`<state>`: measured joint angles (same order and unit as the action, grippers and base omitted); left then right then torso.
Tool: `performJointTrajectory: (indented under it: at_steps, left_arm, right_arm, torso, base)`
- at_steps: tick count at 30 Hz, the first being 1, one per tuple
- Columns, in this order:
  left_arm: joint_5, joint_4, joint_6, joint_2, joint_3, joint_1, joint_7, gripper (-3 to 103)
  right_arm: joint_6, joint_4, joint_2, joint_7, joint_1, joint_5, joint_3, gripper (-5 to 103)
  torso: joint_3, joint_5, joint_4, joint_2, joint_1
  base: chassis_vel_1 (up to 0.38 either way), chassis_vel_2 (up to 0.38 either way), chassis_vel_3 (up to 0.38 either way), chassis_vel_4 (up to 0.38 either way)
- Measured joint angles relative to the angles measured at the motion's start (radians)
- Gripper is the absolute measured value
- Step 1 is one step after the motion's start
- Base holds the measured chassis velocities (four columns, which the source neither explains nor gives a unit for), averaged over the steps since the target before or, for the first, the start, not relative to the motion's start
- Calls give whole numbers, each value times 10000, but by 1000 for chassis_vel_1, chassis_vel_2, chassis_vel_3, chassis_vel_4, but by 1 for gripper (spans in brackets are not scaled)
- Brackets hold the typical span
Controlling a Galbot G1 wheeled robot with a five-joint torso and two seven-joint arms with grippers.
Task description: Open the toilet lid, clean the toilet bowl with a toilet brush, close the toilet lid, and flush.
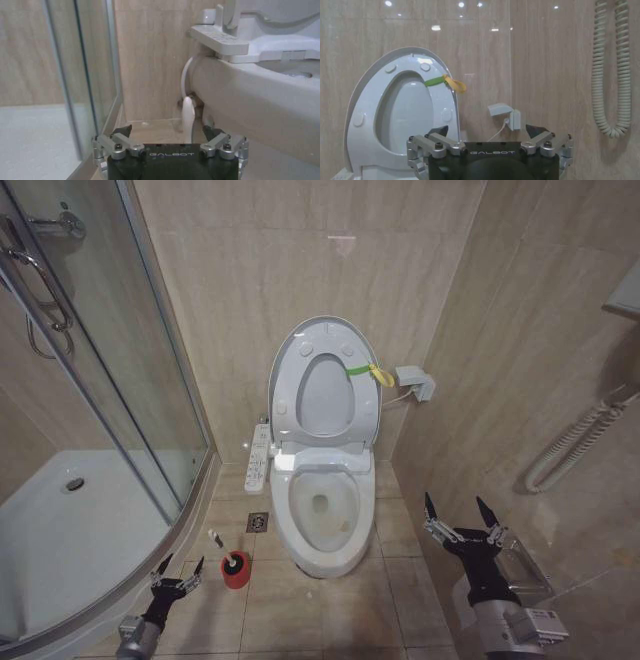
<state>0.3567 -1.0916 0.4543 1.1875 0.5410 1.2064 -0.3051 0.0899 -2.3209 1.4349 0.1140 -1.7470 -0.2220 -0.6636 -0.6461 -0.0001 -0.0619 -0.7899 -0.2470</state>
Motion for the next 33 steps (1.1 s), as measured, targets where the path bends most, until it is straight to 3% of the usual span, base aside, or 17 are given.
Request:
performJointTrajectory:
  at_steps: [14, 33]
  left_arm:
    - [203, 1706, 257, -170, -818, -1813, -561, 96]
    - [45, 2680, 388, 197, -1373, -2710, -732, 95]
  right_arm:
    - [0, 0, 0, 0, 0, 0, 0, 100]
    - [0, 0, 0, 0, 0, 0, 0, 100]
  torso:
    - [0, 0, 0, 0, 0]
    - [0, 2, 0, 0, 1]
  base:
    - [0, 0, 0, 0]
    - [0, 0, 0, 0]
